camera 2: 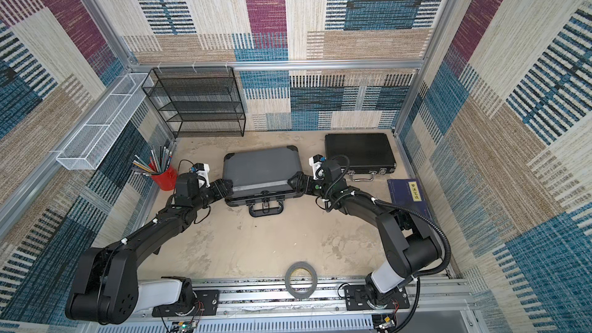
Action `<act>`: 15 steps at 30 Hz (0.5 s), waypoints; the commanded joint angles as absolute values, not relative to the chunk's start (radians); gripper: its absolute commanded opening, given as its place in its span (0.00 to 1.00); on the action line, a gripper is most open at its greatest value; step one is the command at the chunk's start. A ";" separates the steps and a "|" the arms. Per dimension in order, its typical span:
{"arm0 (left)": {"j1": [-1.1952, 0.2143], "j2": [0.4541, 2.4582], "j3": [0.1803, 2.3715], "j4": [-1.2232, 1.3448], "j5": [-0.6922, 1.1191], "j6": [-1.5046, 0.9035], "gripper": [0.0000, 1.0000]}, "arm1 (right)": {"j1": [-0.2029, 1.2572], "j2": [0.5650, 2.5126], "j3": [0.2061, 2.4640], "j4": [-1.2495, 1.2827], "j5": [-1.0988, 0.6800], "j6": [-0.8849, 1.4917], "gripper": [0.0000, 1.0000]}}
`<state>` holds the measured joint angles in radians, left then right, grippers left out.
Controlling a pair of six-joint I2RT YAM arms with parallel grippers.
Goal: Open the poker set cases
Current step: Open the case lid on the poker set case.
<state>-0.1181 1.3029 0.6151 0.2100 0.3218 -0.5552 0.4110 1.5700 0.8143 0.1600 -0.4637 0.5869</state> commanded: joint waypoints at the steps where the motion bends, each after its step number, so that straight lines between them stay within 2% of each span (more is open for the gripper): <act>1: -0.127 1.292 0.624 0.273 0.468 -0.563 0.58 | 0.408 1.559 0.807 0.143 -0.474 0.628 1.00; 15: -0.120 1.255 0.662 0.203 0.465 -0.530 0.59 | 0.406 1.552 0.782 0.427 -0.528 0.782 0.99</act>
<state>-0.1215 1.2697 0.6453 0.1814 0.3832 -0.5503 0.4053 1.5528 0.7834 0.2901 -0.5053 0.7280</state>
